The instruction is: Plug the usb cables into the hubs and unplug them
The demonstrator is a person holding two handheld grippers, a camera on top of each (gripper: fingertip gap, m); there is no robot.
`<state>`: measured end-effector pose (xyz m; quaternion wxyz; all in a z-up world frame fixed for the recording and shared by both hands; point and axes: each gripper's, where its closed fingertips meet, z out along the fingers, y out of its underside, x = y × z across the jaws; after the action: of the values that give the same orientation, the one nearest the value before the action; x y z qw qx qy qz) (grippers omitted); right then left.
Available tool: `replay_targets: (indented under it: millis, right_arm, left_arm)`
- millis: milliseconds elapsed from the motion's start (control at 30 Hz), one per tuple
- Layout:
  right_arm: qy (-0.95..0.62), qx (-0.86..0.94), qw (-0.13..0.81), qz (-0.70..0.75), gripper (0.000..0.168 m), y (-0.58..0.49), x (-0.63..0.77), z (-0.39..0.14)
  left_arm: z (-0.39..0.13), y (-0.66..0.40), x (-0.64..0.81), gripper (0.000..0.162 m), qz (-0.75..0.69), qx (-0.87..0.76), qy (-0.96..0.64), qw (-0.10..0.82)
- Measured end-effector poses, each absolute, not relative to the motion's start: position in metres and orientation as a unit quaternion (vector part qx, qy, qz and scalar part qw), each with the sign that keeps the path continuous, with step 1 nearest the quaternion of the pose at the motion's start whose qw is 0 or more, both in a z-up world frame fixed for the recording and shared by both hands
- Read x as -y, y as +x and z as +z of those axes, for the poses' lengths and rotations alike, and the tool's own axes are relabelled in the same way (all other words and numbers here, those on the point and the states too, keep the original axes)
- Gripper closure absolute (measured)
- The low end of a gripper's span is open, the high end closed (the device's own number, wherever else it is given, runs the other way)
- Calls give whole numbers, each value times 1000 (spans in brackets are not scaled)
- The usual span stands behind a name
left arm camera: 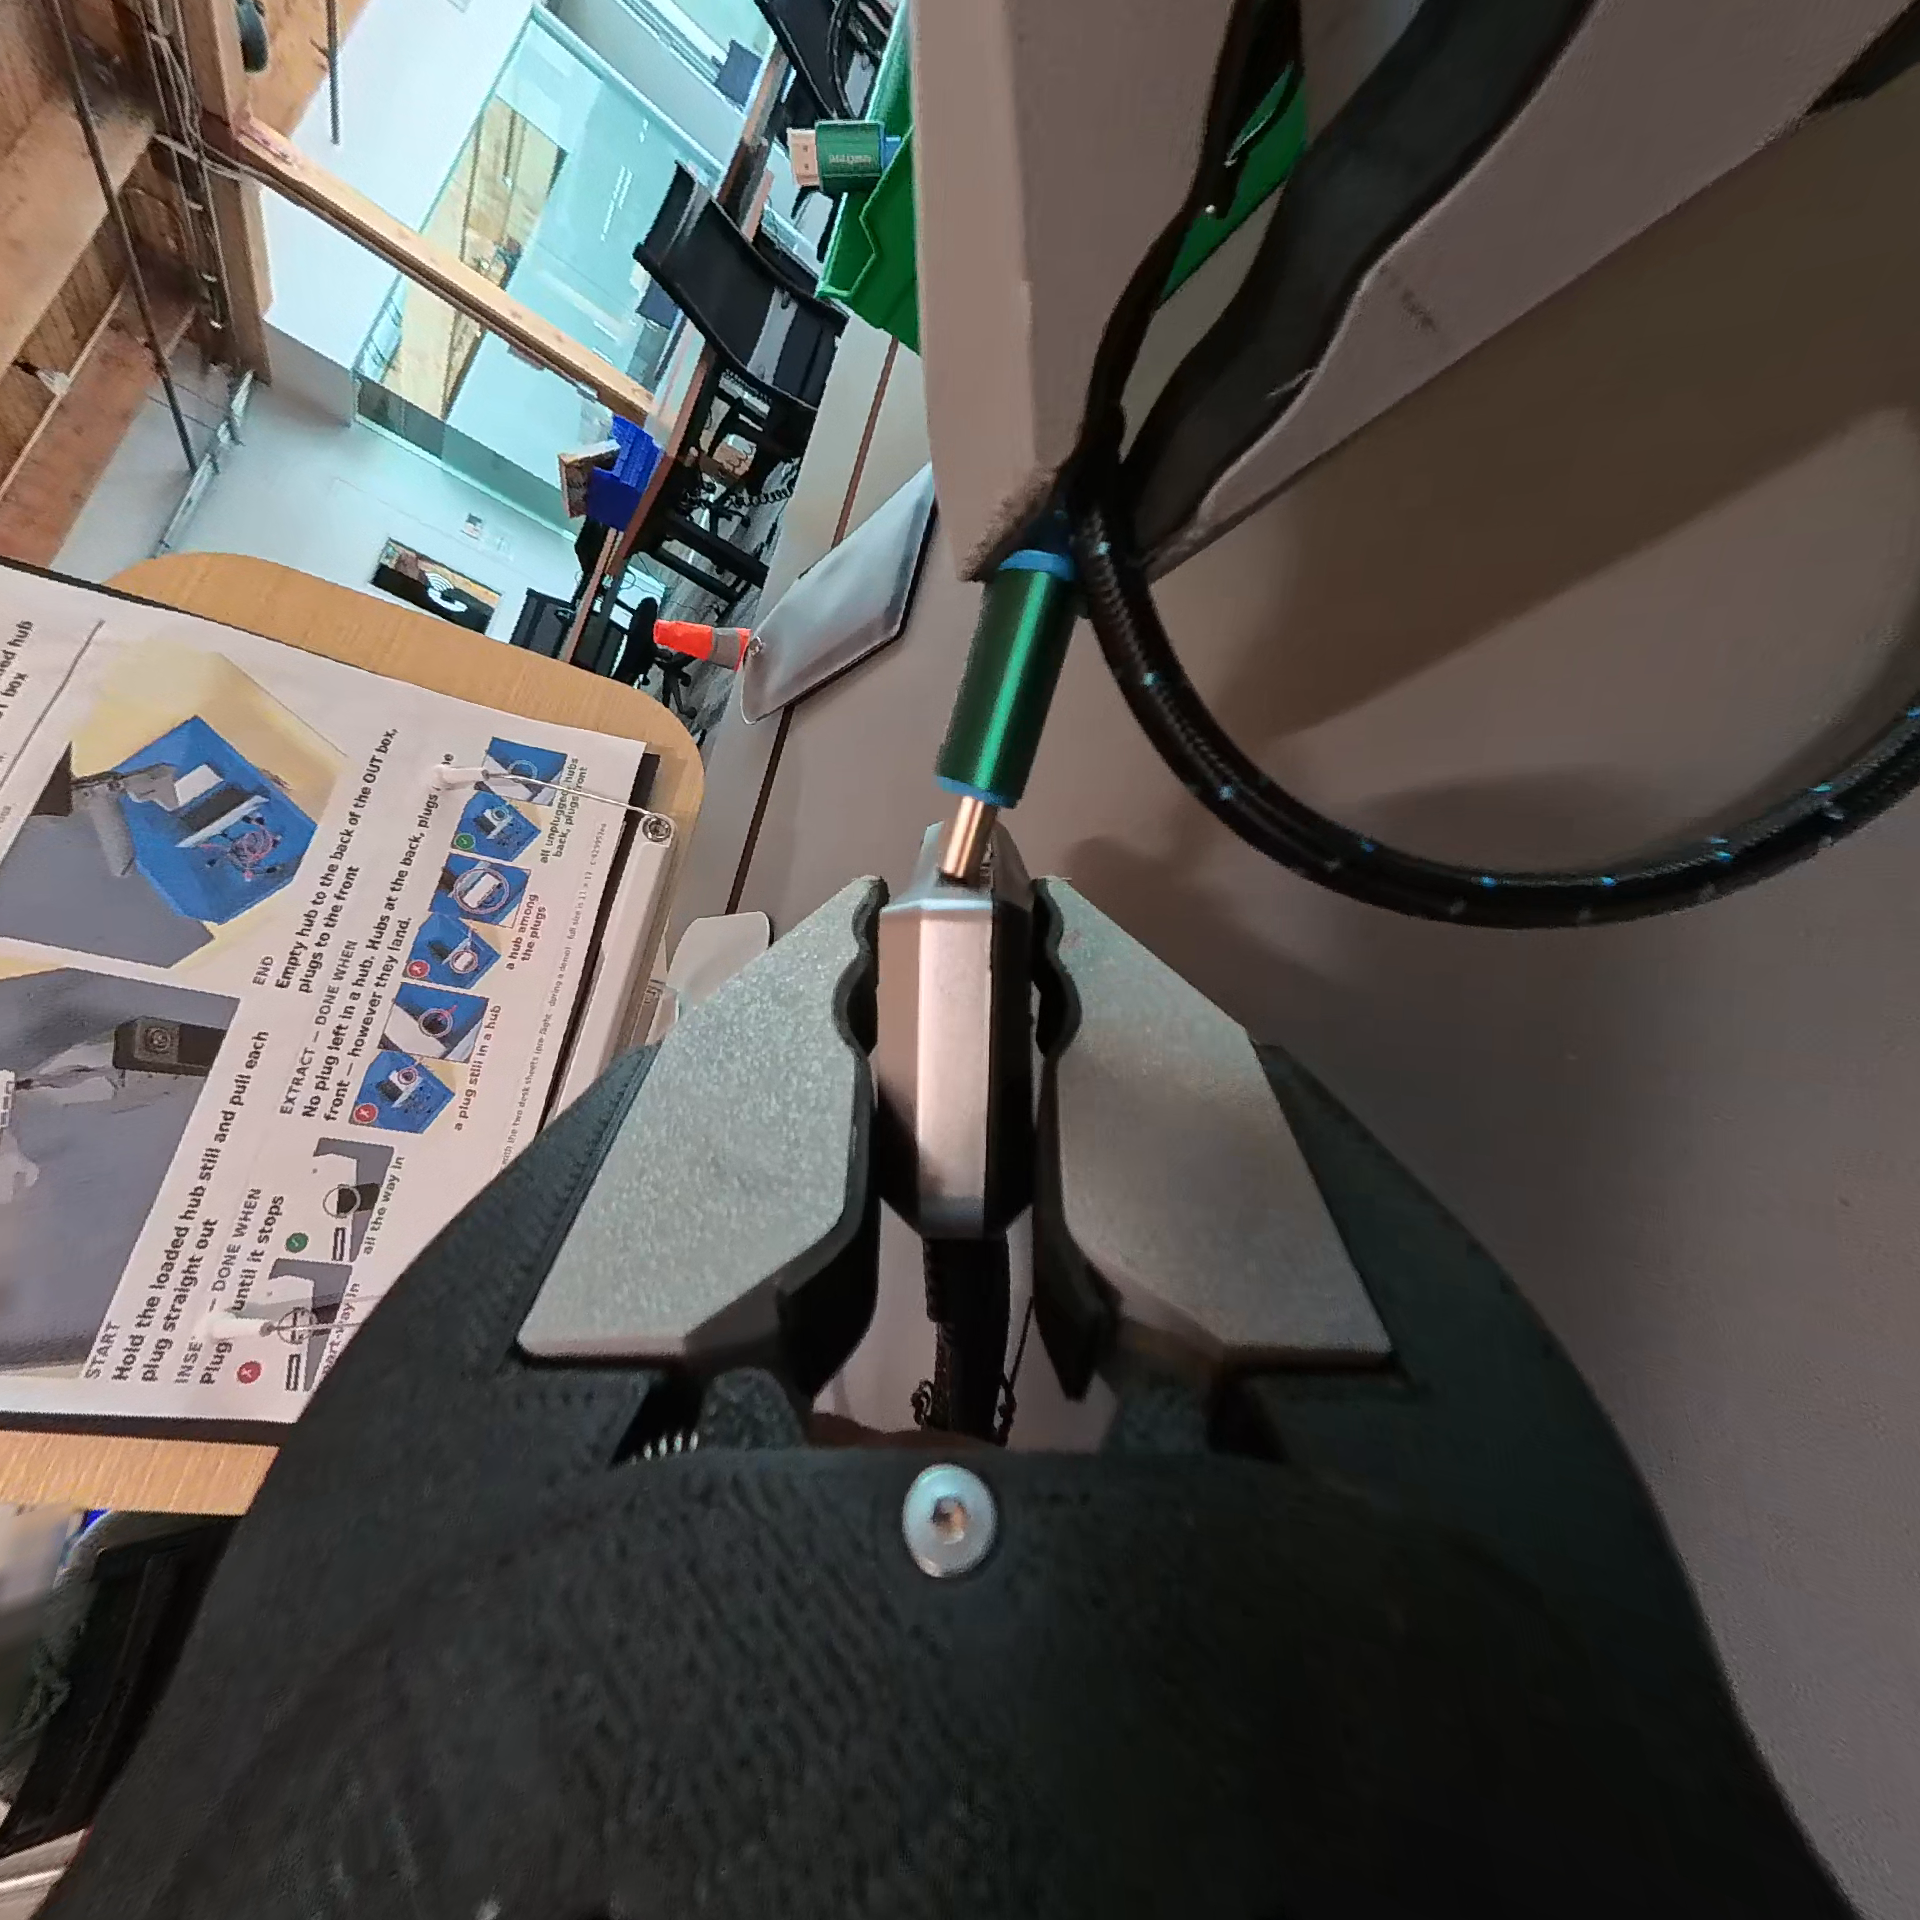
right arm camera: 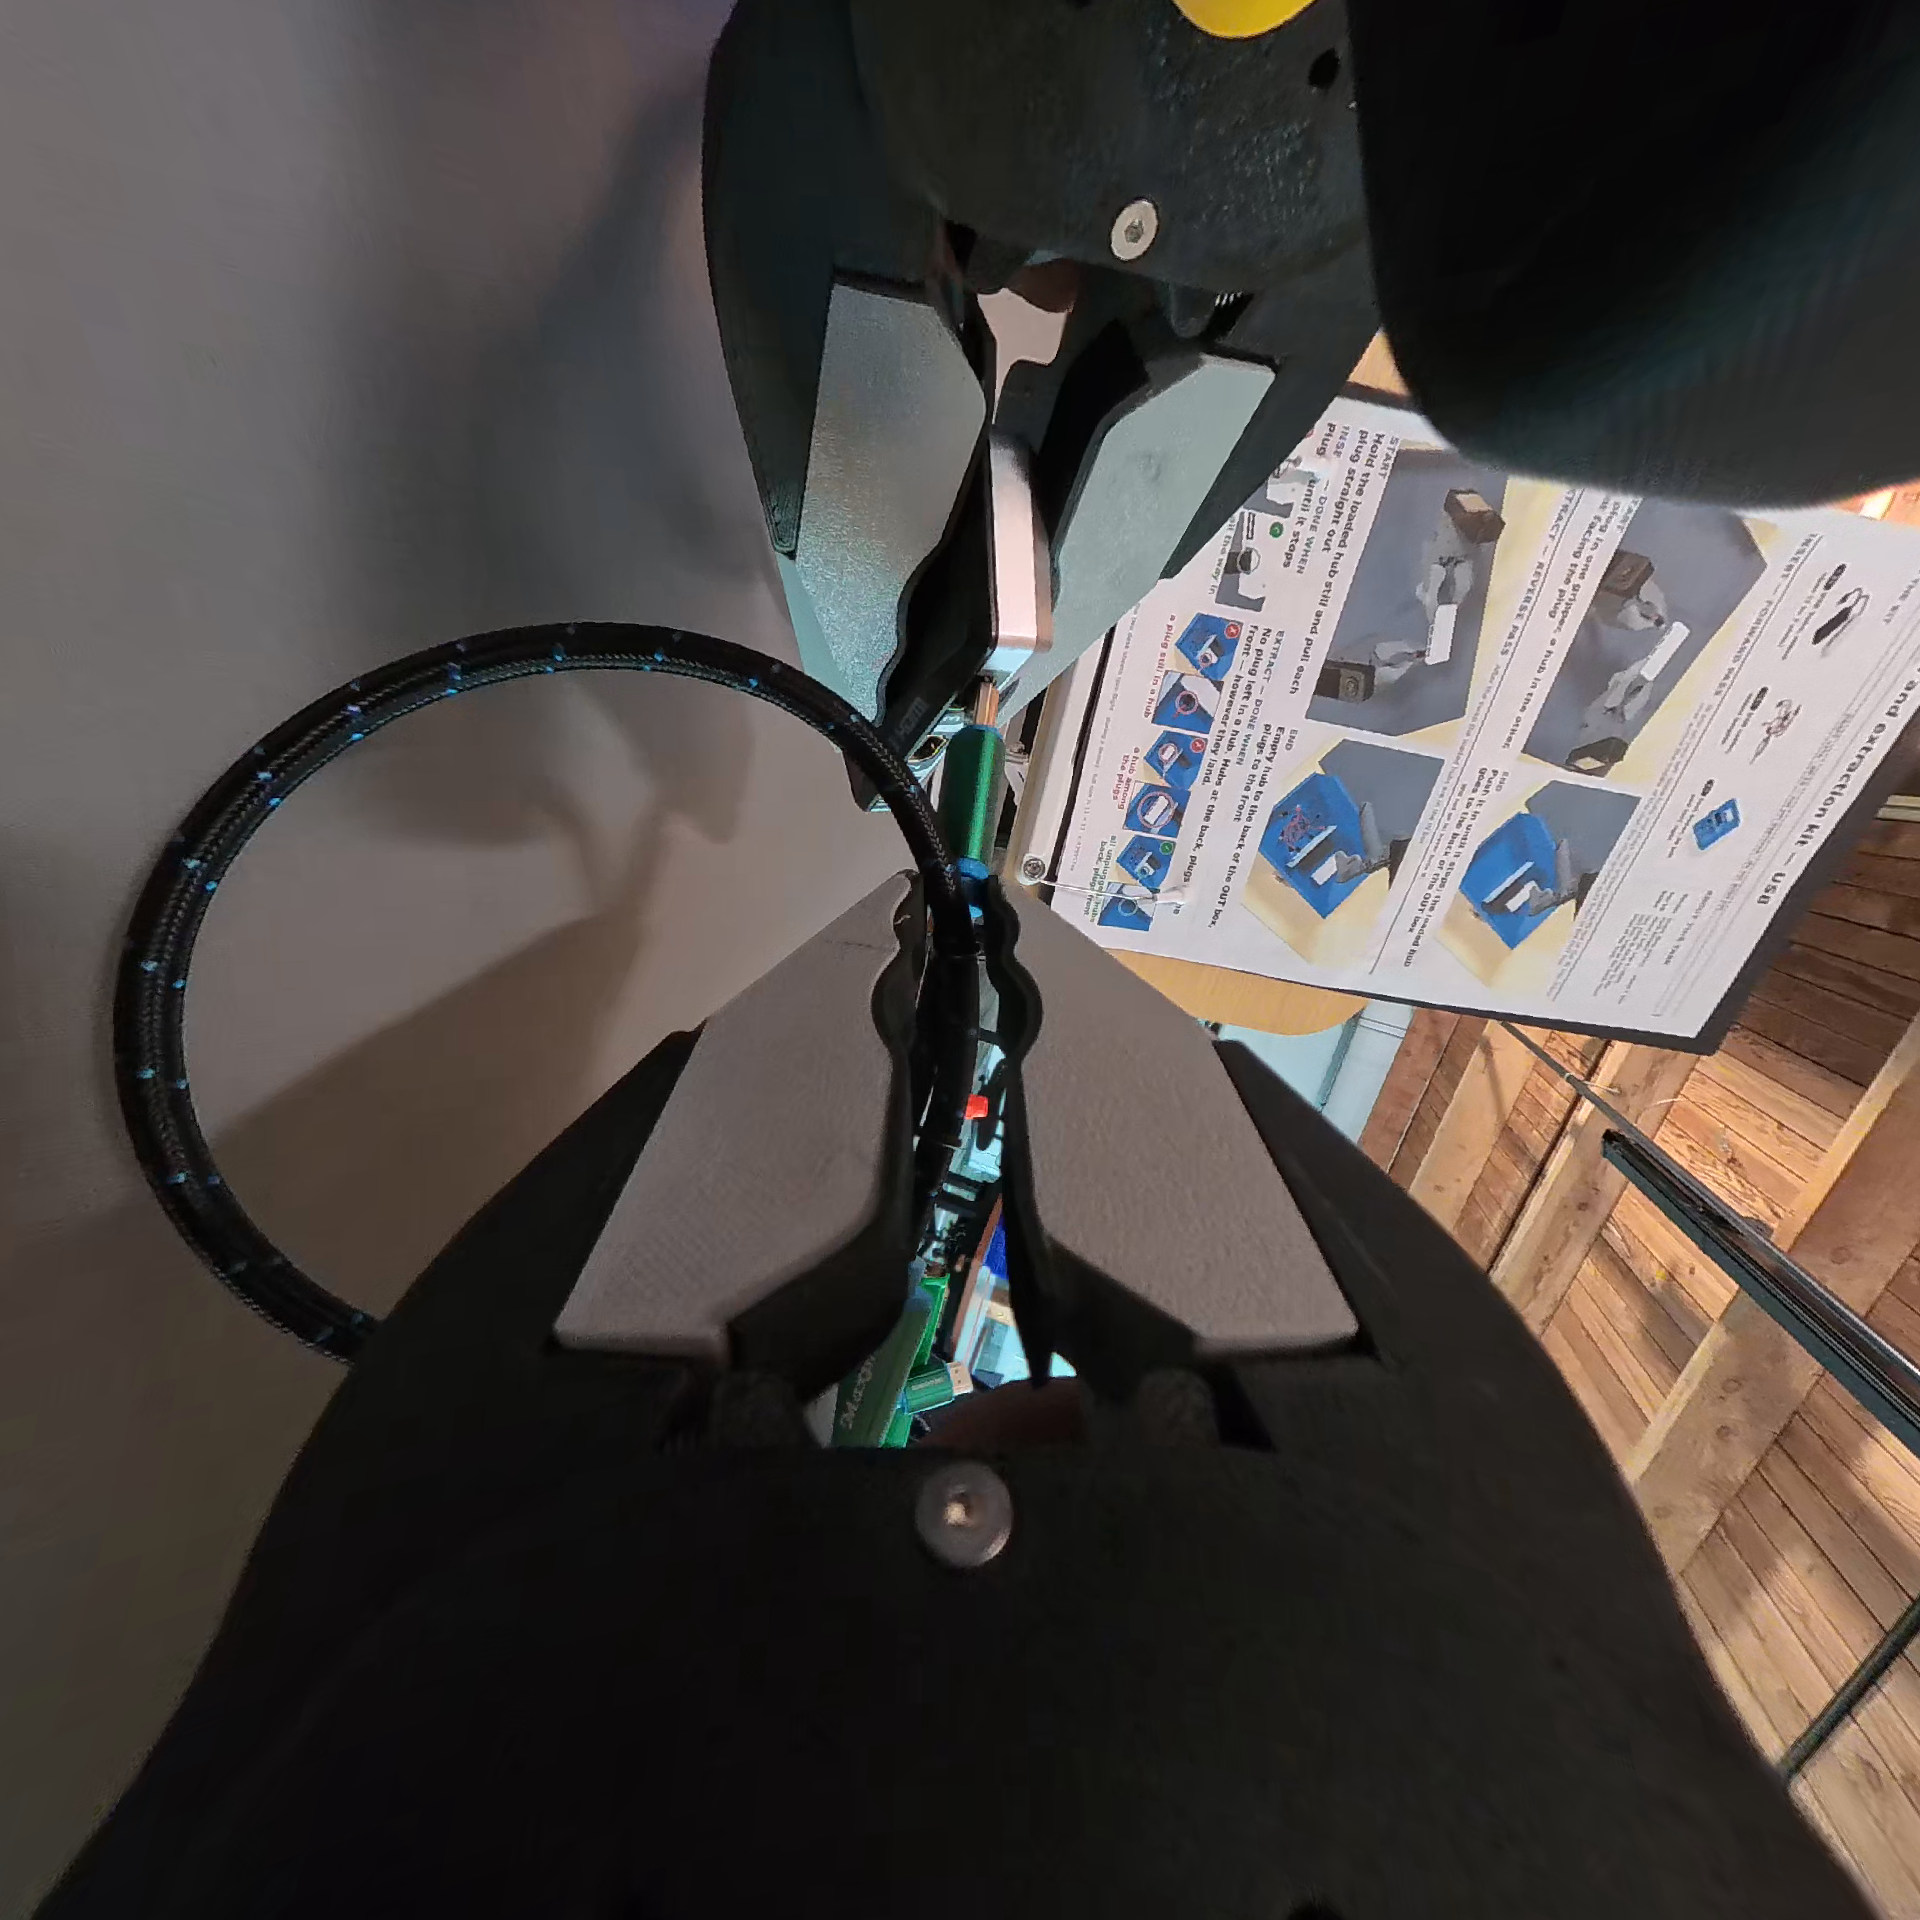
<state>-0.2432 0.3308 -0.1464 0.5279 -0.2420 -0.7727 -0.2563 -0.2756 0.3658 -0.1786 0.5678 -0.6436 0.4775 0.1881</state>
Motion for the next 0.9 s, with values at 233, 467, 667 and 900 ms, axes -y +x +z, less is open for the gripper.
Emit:
replay_targets:
  millis: [233, 467, 667, 900]
  right_arm:
    - [-240, 783, 516, -250, 161, -242, -329, -150]
    - [-256, 797, 504, -210, 161, -242, -328, -152]
    - [-267, 797, 513, -175, 161, -242, -328, -152]
    - [-229, 799, 523, -187, 161, -241, -328, -154]
  left_arm:
    - [-181, -275, -366, 137, 194, -485, -641, 562]
    - [-180, -277, -367, 136, 230, -497, -622, 559]
    - [-175, -277, -367, 136, 248, -498, -609, 566]
    - [-178, -275, -365, 137, 241, -506, -606, 564]
